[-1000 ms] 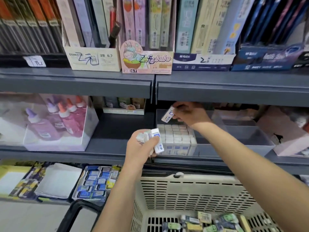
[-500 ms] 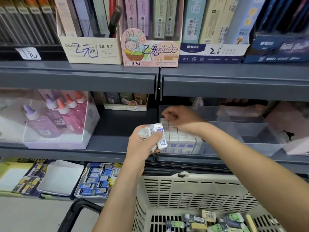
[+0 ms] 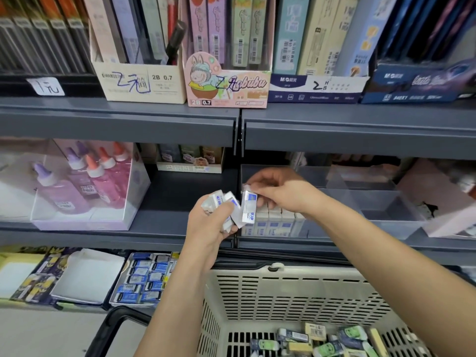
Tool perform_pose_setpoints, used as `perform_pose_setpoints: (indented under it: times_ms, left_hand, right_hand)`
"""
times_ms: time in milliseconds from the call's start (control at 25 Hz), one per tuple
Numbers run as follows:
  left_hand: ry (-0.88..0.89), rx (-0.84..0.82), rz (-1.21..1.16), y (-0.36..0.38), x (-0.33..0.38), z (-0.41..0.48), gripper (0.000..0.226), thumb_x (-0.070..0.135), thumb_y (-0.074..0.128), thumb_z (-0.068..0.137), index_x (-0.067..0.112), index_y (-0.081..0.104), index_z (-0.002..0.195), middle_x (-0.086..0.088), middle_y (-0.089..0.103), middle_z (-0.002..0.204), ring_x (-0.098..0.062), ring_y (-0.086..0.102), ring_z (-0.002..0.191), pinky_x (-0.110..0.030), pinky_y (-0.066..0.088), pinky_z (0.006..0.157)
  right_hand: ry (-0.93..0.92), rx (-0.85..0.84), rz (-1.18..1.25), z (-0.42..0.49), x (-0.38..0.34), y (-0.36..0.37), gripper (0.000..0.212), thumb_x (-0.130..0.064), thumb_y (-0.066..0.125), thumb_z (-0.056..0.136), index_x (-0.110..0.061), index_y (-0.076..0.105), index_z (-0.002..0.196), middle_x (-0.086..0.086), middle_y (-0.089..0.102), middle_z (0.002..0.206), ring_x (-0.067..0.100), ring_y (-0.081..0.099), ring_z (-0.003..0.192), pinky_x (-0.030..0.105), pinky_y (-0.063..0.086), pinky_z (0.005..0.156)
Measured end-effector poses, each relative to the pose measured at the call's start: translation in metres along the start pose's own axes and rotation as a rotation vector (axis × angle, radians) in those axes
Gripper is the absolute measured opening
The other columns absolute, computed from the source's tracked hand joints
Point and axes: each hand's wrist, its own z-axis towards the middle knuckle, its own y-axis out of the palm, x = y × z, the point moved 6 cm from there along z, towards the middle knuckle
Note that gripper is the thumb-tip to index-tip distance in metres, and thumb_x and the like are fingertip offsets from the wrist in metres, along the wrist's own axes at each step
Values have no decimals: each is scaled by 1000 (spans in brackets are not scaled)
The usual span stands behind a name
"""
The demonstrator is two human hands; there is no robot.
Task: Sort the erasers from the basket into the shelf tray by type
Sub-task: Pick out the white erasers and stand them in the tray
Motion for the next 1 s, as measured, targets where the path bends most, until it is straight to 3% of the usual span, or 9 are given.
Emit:
perform_pose_setpoints:
  times_ms: [200, 280, 360, 480, 640, 760, 840, 920, 1000]
  left_hand:
    - [34, -26, 119, 5, -2, 0, 15, 5, 61, 85, 18, 58, 93, 0, 66, 75, -10, 62, 61, -29, 52, 57]
    - [62, -40, 130, 7, -2, -1, 17, 6, 64, 84, 20, 59, 92, 1, 67, 77, -11, 64, 67, -32, 55, 60]
    - [76, -60, 131, 8, -1, -1, 17, 8, 66, 83, 23, 60, 89, 3, 68, 75, -13, 64, 70, -38, 56, 66]
    - [53, -33, 104, 6, -3, 0, 16, 9, 66, 84, 22, 59, 91, 6, 67, 70, -10, 63, 64, -33, 53, 60]
    - [34, 30, 53, -2, -3, 3, 14, 8, 63, 85, 19, 57, 91, 3, 65, 67, -8, 60, 55, -23, 47, 48]
    - [35, 57, 36, -4, -3, 5, 15, 7, 61, 86, 20, 57, 92, 3, 65, 70, -8, 61, 56, -23, 48, 48]
    - [35, 78, 34, -7, -2, 5, 15, 7, 61, 86, 21, 57, 91, 1, 64, 76, -10, 63, 60, -22, 48, 48]
    - [39, 88, 39, -8, -2, 6, 15, 7, 62, 85, 20, 57, 90, -1, 63, 78, -11, 64, 64, -21, 49, 49]
    - [43, 75, 48, -6, -2, 6, 15, 7, 63, 85, 19, 57, 91, -1, 63, 79, -10, 64, 64, -22, 50, 51]
  right_hand:
    - [68, 6, 58, 1, 9, 2, 15, -16, 50, 94, -26, 59, 87, -8, 56, 49, 5, 51, 39, 17, 35, 37]
    - [71, -20, 87, 0, 7, 5, 6, -23, 55, 91, -20, 60, 93, -7, 58, 49, 5, 53, 41, 17, 36, 37]
    - [47, -50, -11, 0, 3, 8, 12, -32, 61, 86, -21, 60, 91, -8, 60, 51, 4, 55, 42, 15, 39, 40]
    - [24, -43, -71, 5, -2, 1, 5, -23, 60, 87, -27, 60, 86, -12, 63, 56, 0, 57, 45, 10, 37, 41]
    - [70, -31, -38, 14, 3, -24, 11, -21, 57, 90, -28, 59, 98, -13, 71, 79, -2, 66, 67, 10, 42, 48]
    - [33, -7, -61, 29, 9, -35, 10, -22, 51, 94, -31, 56, 93, -11, 67, 92, -7, 64, 75, 8, 45, 56]
    - [-4, 88, -201, 43, 13, -41, 13, -26, 48, 95, -26, 60, 101, -6, 65, 104, -4, 63, 84, 12, 49, 72]
    - [-73, 148, -462, 55, 15, -37, 23, -24, 51, 93, -19, 60, 113, 0, 64, 112, 11, 60, 100, 25, 46, 90]
    - [-86, 119, -553, 60, 20, -24, 21, -24, 54, 91, -19, 59, 111, -2, 64, 103, 14, 59, 95, 24, 45, 79]
